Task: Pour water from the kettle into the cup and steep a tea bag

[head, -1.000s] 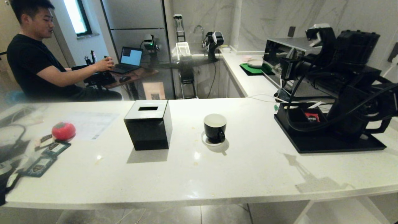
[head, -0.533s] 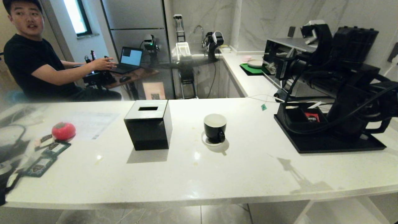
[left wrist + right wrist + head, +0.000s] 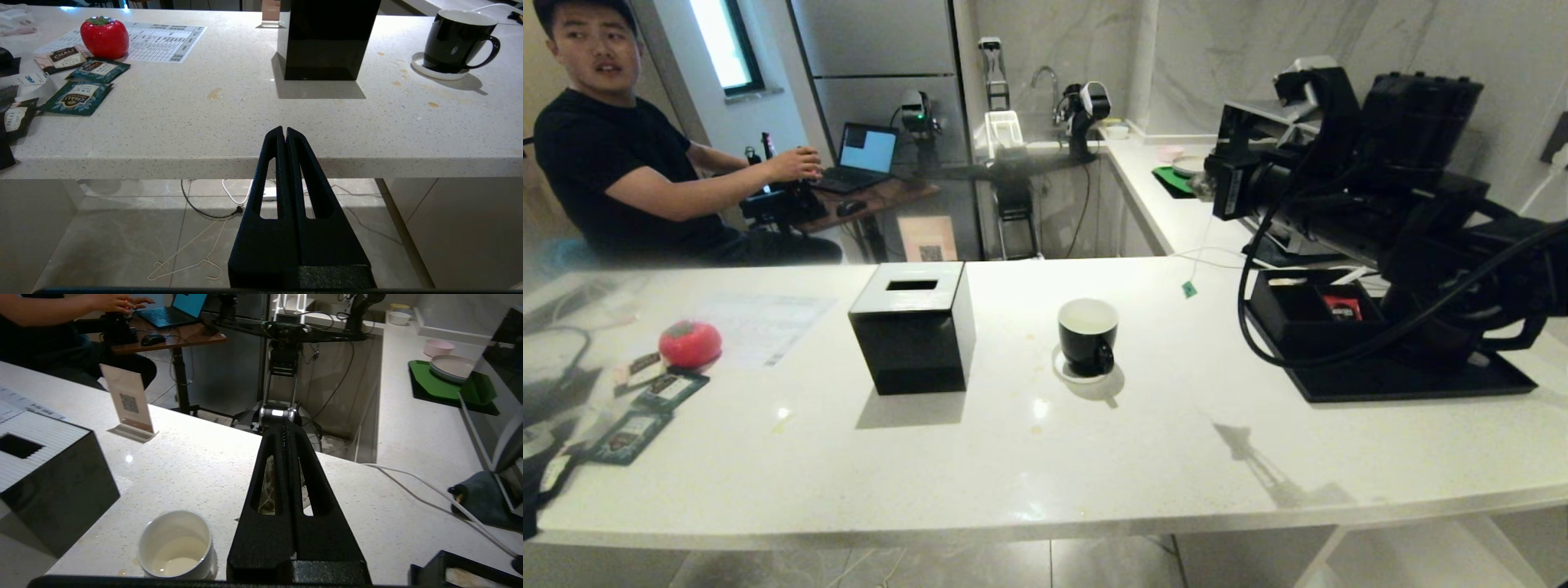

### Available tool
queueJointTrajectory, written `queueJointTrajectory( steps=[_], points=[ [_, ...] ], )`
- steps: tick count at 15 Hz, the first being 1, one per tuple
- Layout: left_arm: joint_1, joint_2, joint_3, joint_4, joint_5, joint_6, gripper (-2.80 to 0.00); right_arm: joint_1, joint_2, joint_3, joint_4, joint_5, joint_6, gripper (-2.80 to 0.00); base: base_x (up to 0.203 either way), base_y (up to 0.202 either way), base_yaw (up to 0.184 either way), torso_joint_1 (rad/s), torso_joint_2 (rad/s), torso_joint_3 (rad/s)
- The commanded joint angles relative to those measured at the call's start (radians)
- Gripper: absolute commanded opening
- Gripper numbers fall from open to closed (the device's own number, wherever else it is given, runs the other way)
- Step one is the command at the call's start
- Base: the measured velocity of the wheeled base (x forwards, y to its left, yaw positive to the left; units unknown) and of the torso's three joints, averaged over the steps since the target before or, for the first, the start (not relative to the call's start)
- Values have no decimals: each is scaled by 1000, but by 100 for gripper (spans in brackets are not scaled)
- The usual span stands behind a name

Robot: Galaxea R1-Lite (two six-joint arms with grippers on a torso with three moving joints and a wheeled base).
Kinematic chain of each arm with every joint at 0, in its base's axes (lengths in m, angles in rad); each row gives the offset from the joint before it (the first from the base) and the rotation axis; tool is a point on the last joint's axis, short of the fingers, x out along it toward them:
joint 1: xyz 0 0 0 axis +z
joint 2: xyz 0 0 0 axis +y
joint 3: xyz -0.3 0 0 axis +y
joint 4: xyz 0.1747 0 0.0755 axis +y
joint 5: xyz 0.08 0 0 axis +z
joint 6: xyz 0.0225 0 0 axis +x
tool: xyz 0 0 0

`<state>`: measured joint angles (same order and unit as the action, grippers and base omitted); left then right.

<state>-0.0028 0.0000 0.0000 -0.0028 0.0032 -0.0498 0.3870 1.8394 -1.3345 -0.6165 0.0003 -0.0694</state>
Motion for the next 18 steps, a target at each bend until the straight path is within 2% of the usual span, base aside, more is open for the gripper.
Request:
queueJointTrajectory(
  steps=[1, 10, 14, 16, 18],
  points=[
    [0, 0, 0, 0, 0, -2, -280, 18, 15, -1, -5, 0, -1, -280, 0, 0, 0, 0, 0, 0],
    [0, 0, 0, -6, 0, 9, -280, 23, 18, -2, -2, 1, -24, -280, 0, 0, 0, 0, 0, 0],
    [1, 0, -74, 14, -33, 7, -280, 26, 18, -2, -2, 1, -24, -280, 0, 0, 0, 0, 0, 0],
    [0, 0, -127, 89, -38, 7, -280, 30, 26, -2, -6, 1, -25, -280, 0, 0, 0, 0, 0, 0],
    [1, 3, -198, 210, -47, 6, -280, 32, 27, -2, -6, 1, -24, -280, 0, 0, 0, 0, 0, 0]
  ],
)
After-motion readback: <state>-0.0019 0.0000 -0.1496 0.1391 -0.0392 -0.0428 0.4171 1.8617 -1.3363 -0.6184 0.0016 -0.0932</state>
